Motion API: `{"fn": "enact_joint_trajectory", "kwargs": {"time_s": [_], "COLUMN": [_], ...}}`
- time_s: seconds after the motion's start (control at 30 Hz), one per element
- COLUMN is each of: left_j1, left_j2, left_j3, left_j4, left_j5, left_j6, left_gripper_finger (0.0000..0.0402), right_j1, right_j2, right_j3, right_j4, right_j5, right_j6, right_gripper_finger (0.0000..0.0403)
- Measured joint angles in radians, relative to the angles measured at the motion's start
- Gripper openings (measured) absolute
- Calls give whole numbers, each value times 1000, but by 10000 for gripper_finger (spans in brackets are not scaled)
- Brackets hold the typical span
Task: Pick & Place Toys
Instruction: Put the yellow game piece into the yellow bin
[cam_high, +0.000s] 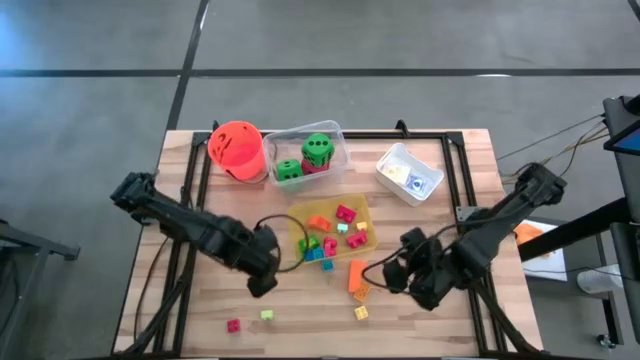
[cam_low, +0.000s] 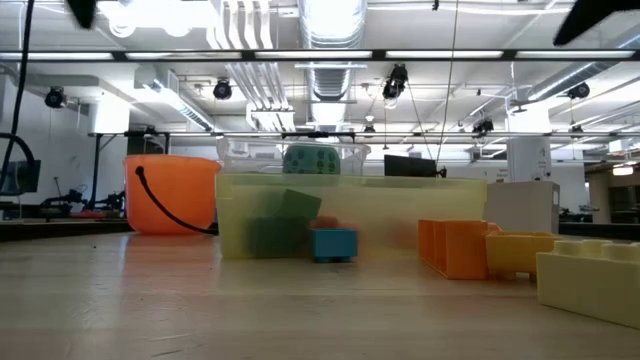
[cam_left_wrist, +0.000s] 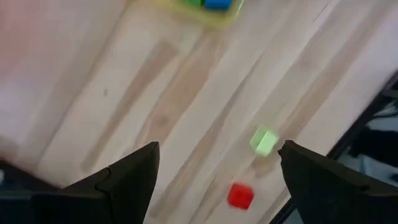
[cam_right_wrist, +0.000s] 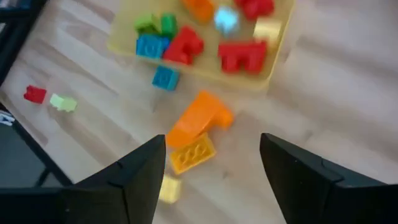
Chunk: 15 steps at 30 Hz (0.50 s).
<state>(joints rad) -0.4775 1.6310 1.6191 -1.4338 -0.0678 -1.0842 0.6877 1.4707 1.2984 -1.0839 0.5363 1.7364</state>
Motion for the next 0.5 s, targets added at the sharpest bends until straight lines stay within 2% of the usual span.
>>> {"fn": "enact_joint_trajectory", "kwargs": {"time_s": [0.17, 0.33, 0.5], "left_j1": [-96, -179, -202], "left_j2": [0, -1, -15], "left_j3": [-103, -191, -262], "left_j4": [0, 15, 80], "left_j5": [47, 51, 54], "left_j6": [-99, -129, -116], "left_gripper_finger": [324, 324, 324], "right_j1": [-24, -26, -29], "right_j2": [123, 228, 324], "right_j3": [3, 41, 57], "right_j4": [105, 187, 186], "right_j5": [-150, -176, -183], "right_j6": [113, 189, 283], "right_gripper_finger": [258, 258, 258]}}
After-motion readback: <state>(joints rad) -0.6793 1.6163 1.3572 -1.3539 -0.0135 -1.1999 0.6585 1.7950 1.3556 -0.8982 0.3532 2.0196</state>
